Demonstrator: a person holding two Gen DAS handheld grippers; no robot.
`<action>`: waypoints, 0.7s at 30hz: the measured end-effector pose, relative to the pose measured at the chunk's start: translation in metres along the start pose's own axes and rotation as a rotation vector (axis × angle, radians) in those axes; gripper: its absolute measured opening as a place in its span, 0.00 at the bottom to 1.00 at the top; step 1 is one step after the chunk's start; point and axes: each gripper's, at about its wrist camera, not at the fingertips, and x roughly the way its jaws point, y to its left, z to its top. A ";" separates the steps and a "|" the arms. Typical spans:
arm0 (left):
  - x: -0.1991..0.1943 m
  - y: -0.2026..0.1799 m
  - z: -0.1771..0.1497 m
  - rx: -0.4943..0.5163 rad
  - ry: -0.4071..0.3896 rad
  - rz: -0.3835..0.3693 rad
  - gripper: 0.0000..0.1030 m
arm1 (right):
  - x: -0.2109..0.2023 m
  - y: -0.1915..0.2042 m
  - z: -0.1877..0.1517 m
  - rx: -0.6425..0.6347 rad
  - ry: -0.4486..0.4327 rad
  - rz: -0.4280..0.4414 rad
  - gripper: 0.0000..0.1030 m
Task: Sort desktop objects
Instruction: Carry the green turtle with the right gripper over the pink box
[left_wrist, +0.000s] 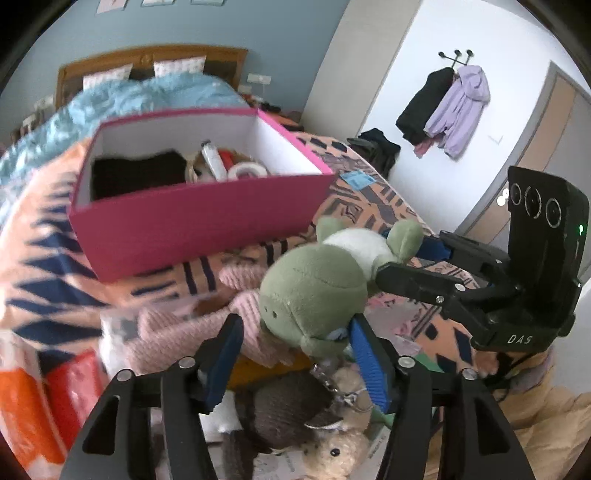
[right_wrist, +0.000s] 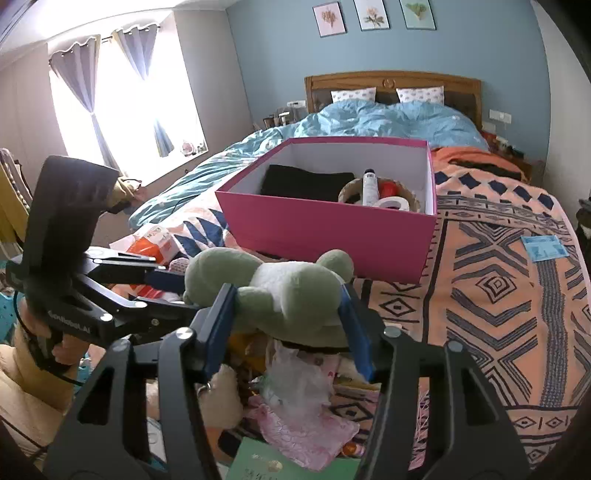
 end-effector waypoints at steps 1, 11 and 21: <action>-0.001 0.000 0.002 0.010 0.001 0.011 0.62 | 0.000 -0.001 0.001 0.006 0.007 0.003 0.55; 0.003 0.011 0.009 0.020 0.002 -0.036 0.56 | 0.009 -0.005 0.001 0.000 0.016 0.018 0.59; 0.001 0.005 0.022 0.030 -0.004 -0.020 0.49 | 0.009 -0.005 0.002 -0.023 -0.007 -0.007 0.53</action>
